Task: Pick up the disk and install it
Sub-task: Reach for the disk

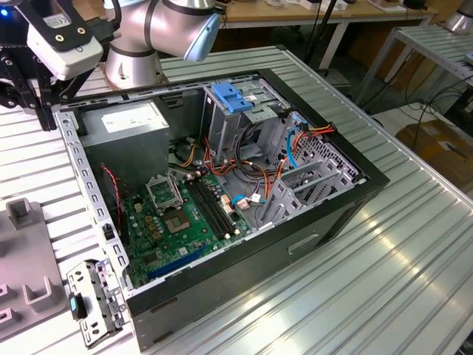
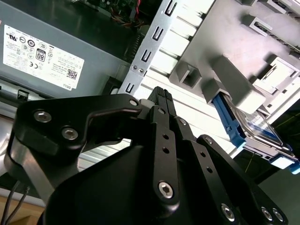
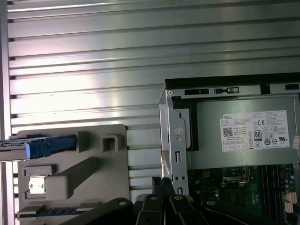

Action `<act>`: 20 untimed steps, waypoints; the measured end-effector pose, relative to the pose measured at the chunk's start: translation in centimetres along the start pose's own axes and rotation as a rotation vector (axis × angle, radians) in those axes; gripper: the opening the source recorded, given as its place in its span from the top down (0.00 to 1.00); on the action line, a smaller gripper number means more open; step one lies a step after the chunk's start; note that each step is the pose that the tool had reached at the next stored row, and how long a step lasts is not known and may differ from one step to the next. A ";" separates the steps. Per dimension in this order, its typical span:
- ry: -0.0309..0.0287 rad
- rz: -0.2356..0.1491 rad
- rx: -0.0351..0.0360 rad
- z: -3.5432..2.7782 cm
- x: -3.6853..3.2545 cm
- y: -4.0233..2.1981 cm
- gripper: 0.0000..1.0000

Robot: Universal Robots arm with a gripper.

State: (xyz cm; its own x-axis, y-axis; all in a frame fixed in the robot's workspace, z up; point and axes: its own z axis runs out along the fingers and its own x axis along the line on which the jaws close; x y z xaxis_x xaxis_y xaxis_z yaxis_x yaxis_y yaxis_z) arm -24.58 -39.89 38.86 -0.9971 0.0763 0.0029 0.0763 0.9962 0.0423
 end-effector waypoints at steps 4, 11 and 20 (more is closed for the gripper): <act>0.0012 0.000 0.0002 0.02 0.36 -0.03 0.86; 0.0024 0.000 0.0002 0.04 1.06 -0.08 0.86; 0.0033 0.000 0.0002 0.07 2.20 -0.17 0.86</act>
State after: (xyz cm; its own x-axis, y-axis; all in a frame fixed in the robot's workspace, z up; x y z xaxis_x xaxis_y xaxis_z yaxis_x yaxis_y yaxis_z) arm -26.79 -39.89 38.79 -0.9971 0.0762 0.0062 0.0764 0.9962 0.0421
